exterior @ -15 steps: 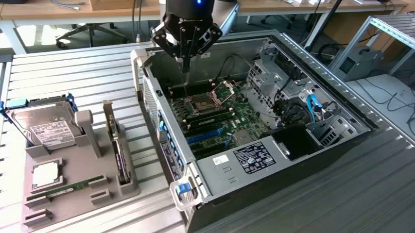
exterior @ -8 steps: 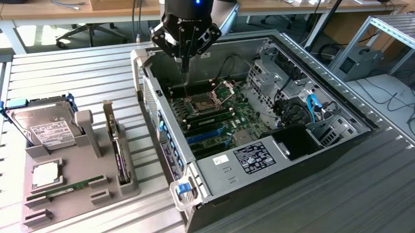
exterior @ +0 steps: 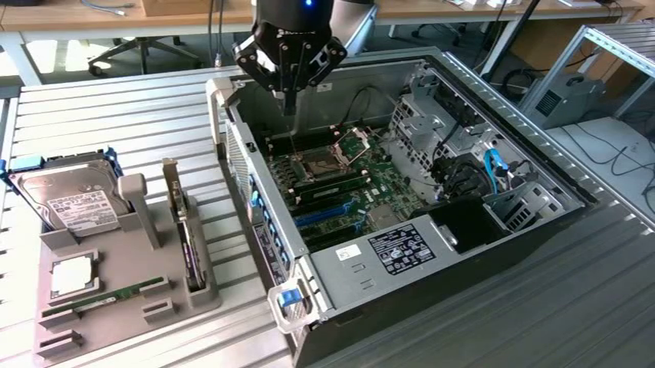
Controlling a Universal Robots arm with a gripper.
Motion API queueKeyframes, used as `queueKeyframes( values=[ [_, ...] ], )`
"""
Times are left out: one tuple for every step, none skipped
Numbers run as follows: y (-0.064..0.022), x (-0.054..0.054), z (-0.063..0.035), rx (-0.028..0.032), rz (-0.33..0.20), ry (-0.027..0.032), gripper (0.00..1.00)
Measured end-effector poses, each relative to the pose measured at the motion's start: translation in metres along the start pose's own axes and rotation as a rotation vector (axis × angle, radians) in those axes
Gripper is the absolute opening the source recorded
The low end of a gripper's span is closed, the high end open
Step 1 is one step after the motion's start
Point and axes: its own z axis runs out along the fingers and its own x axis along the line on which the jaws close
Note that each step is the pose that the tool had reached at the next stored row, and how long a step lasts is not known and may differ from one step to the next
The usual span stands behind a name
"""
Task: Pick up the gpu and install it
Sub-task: 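Reach for the gpu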
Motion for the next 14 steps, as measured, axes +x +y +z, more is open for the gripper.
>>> queueKeyframes(
  values=[
    [-0.0001,0.0007,0.0,0.0,0.0,0.0,0.11],
    [-0.0001,0.0014,0.0,-0.0001,0.0,0.0,0.11],
    [-0.0002,0.002,-0.0001,0.0,0.0,0.0,0.11],
    [-0.0002,0.0027,-0.0001,0.0,0.0,0.0,0.11],
    [-0.0003,0.0034,-0.0001,0.0,0.0,0.0,0.11],
    [-0.0003,0.0042,-0.0001,0.0,0.0,0.0,0.11],
    [-0.0004,0.0049,-0.0002,0.0,0.0,0.0,0.11],
    [-0.0004,0.0059,-0.0002,0.0,0.0,0.0,0.11],
    [-0.0005,0.0065,-0.0002,0.0,0.0,0.0,0.11],
    [-0.0005,0.007,-0.0002,0.0,0.0,0.0,0.11],
    [-0.0006,0.0077,-0.0002,0.0,0.0,0.0,0.11],
    [-0.0007,0.0084,-0.0002,0.0,0.0,-0.0001,0.11],
    [-0.0007,0.0091,-0.0002,-0.0001,0.0,-0.0001,0.11],
    [-0.0007,0.0096,-0.0003,0.0,0.0,0.0,0.11]
  ],
)
